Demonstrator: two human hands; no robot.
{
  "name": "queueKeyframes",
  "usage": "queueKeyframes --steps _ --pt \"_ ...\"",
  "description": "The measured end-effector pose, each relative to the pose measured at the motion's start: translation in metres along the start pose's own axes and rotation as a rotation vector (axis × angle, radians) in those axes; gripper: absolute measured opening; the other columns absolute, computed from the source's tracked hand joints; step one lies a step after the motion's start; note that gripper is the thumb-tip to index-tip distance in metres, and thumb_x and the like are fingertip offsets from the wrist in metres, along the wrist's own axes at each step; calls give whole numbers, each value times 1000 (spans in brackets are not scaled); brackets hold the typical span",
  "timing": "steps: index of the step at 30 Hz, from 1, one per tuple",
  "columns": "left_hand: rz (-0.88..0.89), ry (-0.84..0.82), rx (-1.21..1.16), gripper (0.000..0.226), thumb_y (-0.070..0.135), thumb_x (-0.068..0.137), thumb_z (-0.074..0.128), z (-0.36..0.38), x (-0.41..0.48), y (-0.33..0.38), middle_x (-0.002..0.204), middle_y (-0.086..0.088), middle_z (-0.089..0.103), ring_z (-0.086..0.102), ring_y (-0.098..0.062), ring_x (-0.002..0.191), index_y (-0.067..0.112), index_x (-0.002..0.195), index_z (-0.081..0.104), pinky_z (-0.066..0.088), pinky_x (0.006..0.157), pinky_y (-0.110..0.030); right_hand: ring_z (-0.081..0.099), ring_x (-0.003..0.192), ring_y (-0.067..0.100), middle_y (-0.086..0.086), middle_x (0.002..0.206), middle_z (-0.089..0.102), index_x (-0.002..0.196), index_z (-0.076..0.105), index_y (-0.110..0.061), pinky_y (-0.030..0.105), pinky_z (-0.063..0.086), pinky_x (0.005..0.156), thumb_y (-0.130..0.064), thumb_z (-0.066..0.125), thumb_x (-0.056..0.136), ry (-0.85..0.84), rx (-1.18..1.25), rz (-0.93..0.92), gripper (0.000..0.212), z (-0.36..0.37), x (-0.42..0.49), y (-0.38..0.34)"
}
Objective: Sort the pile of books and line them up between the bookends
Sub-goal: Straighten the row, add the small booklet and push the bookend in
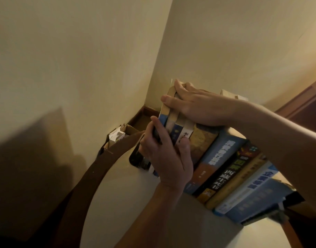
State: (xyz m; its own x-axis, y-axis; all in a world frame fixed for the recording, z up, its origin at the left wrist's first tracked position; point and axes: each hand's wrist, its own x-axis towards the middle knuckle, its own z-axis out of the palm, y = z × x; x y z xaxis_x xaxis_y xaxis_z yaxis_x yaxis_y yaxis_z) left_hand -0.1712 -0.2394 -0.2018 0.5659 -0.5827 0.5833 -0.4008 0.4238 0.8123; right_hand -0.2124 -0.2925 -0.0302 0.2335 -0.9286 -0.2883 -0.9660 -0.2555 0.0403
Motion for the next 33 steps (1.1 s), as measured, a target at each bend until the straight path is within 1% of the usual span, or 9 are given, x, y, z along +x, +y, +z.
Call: queueKeyframes --steps 3,10,13,17,22,24,28,30,33 --pt "37 23 35 59 53 103 15 3 1 -4 141 -6 34 40 -23 122 22 154 17 33 103 -39 -1 155 29 7 168 -10 157 5 -44 53 13 123 -104 -7 42 -13 -10 -12 131 -1 1 -1" --pt "69 3 39 50 51 105 15 3 0 -5 142 -6 32 38 -24 123 44 155 16 29 105 -40 -1 155 28 6 168 -10 160 4 -34 53 13 123 -109 -8 25 -10 35 35 155 0 6 0" --pt "68 7 32 50 50 105 15 3 1 -6 141 -7 33 38 -23 123 42 154 20 30 104 -39 1 155 26 6 169 -6 159 9 -37 51 14 123 -99 7 53 18 86 41 123 -3 4 0" --pt "66 -2 24 51 49 106 17 2 1 -7 142 -6 33 39 -24 124 47 156 9 26 107 -33 -1 155 31 8 168 -8 153 14 -52 53 14 123 -81 2 75 -40 -53 -41 84 -3 -4 0" --pt "25 -22 5 52 47 106 18 0 0 0 146 -7 31 29 -14 133 47 156 7 21 111 -32 2 151 44 16 167 -1 161 12 -24 63 16 118 -75 -9 63 -69 -144 -72 112 -4 -2 -5" --pt "26 -35 -1 52 49 105 20 1 1 2 146 -8 31 36 -23 130 46 156 10 27 109 -39 -1 154 38 11 168 -8 161 6 -31 60 14 120 -104 -11 40 -43 -70 -7 141 -3 0 -3" --pt "33 -27 3 61 66 99 22 1 2 2 146 -9 32 33 -20 130 40 154 20 33 106 -43 0 155 34 8 168 -11 158 2 -40 57 15 121 -107 -13 23 -33 -17 24 151 -2 6 0" --pt "52 -23 11 67 73 94 24 1 0 1 146 -8 30 28 -17 133 37 151 23 31 107 -41 -1 155 31 7 168 -11 159 2 -40 55 13 122 -108 -3 34 -55 15 23 142 -6 1 -1" --pt "69 -23 40 66 73 94 27 2 -2 -1 145 -7 29 32 -25 131 36 149 24 29 107 -41 -3 155 29 5 168 -12 157 3 -46 51 10 124 -86 10 85 -65 -5 4 83 -7 -7 -4"
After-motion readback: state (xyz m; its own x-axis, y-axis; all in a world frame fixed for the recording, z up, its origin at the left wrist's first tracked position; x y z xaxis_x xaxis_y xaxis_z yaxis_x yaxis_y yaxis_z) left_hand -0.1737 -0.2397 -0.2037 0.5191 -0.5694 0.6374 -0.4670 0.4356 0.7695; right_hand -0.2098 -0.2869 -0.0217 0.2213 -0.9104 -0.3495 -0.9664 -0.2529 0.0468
